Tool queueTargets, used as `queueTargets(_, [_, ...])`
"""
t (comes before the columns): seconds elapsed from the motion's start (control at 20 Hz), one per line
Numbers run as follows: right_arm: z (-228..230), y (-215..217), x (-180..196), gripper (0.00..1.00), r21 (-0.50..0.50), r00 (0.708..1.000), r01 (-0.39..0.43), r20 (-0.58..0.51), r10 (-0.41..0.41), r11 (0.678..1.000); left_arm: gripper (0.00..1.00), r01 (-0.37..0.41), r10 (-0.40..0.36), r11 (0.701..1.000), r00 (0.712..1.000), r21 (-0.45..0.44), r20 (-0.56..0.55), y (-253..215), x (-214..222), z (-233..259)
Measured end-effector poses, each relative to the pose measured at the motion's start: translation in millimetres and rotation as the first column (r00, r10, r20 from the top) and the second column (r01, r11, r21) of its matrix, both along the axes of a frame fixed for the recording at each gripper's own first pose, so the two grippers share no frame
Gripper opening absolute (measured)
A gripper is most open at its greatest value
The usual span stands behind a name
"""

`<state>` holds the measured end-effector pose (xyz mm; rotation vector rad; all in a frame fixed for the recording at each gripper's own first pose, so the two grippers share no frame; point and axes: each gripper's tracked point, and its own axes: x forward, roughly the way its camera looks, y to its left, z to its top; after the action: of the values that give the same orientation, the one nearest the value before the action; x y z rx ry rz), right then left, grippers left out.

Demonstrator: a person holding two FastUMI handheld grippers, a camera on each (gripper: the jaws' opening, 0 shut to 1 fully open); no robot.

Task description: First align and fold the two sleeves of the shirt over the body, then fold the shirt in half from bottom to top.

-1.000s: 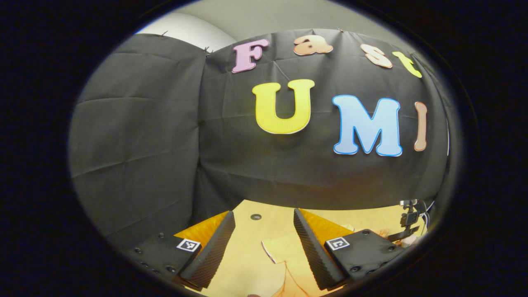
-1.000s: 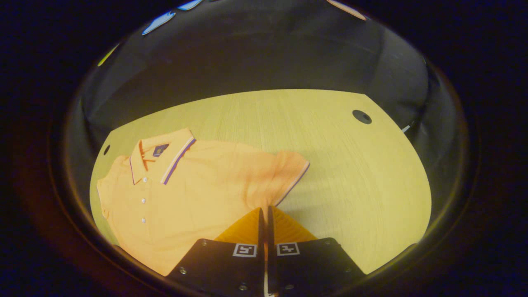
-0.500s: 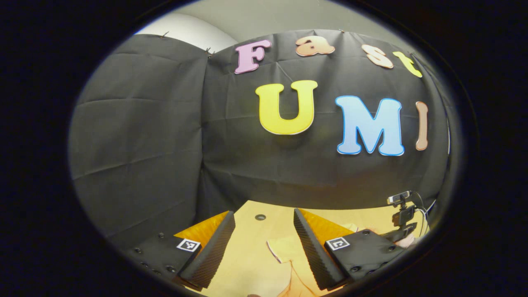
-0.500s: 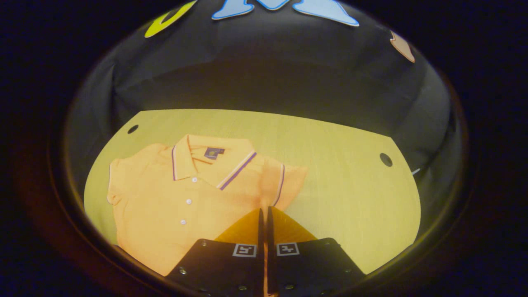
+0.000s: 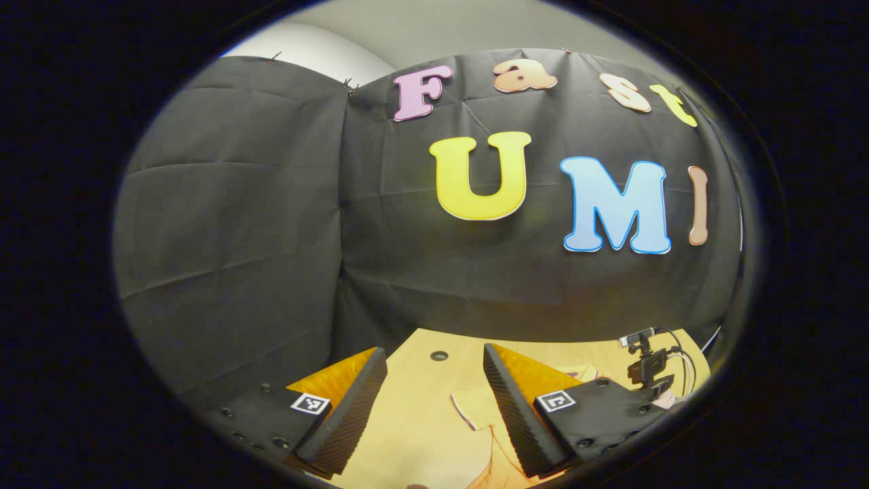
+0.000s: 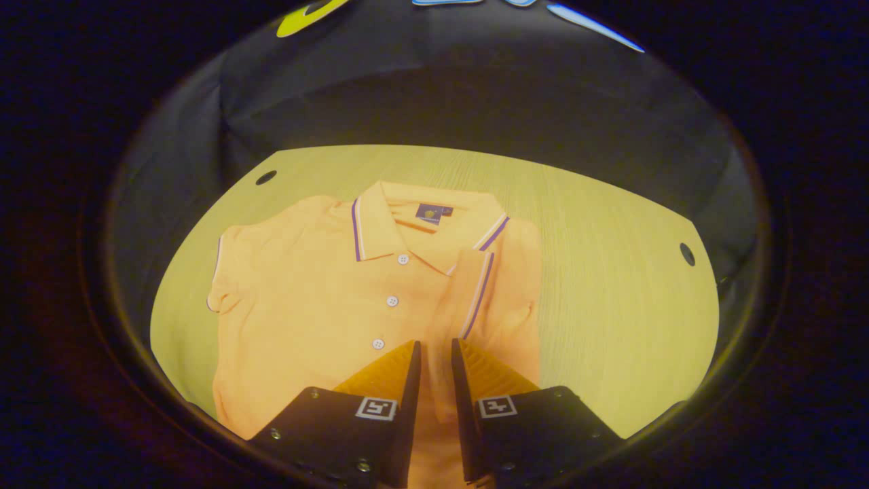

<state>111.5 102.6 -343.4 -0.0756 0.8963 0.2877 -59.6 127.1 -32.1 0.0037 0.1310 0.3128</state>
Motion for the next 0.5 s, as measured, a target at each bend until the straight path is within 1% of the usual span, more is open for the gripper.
queueTargets(0.15, [8, 2, 0, 0.29, 0.012, 1.000, 0.020, 0.007, -0.020, 1.000, 0.95, 0.016, -0.016, 1.000, 1.000, -0.016, -0.005, 0, 4, -5])
queueTargets(0.25, [17, -1, -2, 0.29, 0.015, 0.999, 0.027, 0.021, -0.027, 1.000, 0.94, 0.032, -0.033, 0.999, 0.999, -0.029, -0.009, -2, 9, -13])
queueTargets(0.5, [51, -8, -7, 0.29, 0.033, 0.995, 0.039, 0.087, -0.042, 0.999, 0.94, 0.094, -0.097, 0.994, 0.994, -0.058, -0.048, -16, 36, -44])
